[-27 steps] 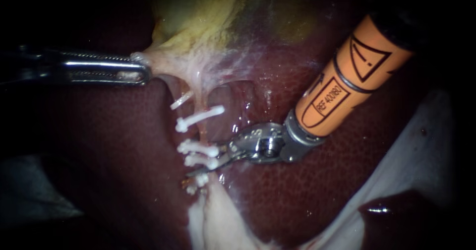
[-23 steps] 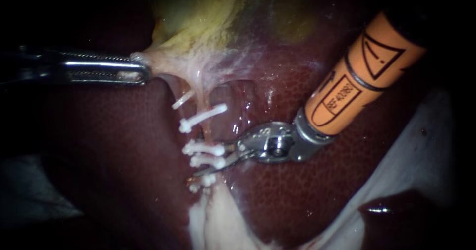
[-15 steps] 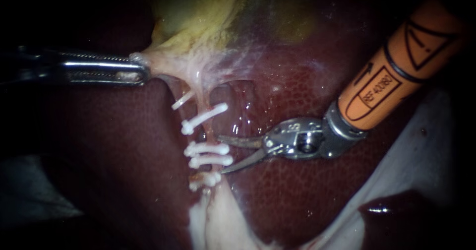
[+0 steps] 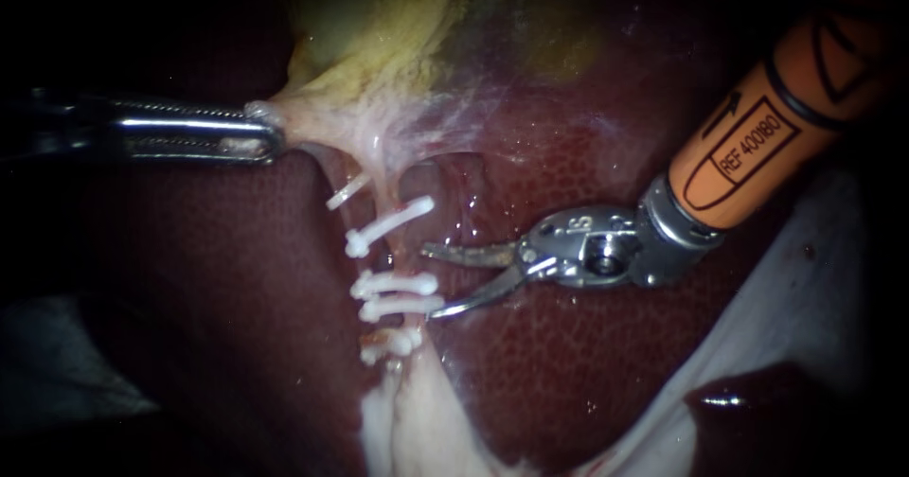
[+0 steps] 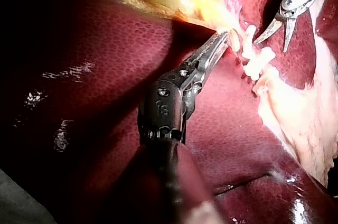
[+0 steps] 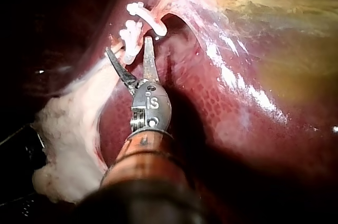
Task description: Go to the cutting position right tube
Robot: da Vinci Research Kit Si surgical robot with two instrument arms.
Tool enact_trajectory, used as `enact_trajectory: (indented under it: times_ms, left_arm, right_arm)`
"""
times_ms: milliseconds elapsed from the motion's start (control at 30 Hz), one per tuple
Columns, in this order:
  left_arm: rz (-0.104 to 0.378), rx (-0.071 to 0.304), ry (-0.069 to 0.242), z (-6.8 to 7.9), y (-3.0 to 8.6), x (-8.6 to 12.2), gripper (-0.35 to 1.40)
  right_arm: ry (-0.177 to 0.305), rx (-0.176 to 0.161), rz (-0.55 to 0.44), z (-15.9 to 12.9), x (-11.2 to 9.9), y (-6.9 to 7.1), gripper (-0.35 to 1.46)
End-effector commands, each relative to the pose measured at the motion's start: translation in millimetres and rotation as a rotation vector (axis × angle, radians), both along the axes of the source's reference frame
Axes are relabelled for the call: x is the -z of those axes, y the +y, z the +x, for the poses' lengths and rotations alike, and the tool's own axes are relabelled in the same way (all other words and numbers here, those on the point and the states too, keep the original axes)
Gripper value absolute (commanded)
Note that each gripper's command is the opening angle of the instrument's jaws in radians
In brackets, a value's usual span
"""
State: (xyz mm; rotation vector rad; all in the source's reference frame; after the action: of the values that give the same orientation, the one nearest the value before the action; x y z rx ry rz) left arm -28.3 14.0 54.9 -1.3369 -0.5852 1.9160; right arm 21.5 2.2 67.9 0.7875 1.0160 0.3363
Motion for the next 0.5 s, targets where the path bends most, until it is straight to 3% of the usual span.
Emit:
enact_trajectory:
  times_ms: [33,500]
  left_arm:
    - [0.000,0.000,0.001,0.0,0.0,0.0,-0.35]
    - [0.000,0.001,0.001,0.0,-0.1,0.1,-0.35]
  right_arm:
    - [-0.002,-0.004,-0.001,0.4,-0.2,0.0,1.34]
    - [0.009,0.006,0.019,2.8,-1.6,-0.1,1.34]
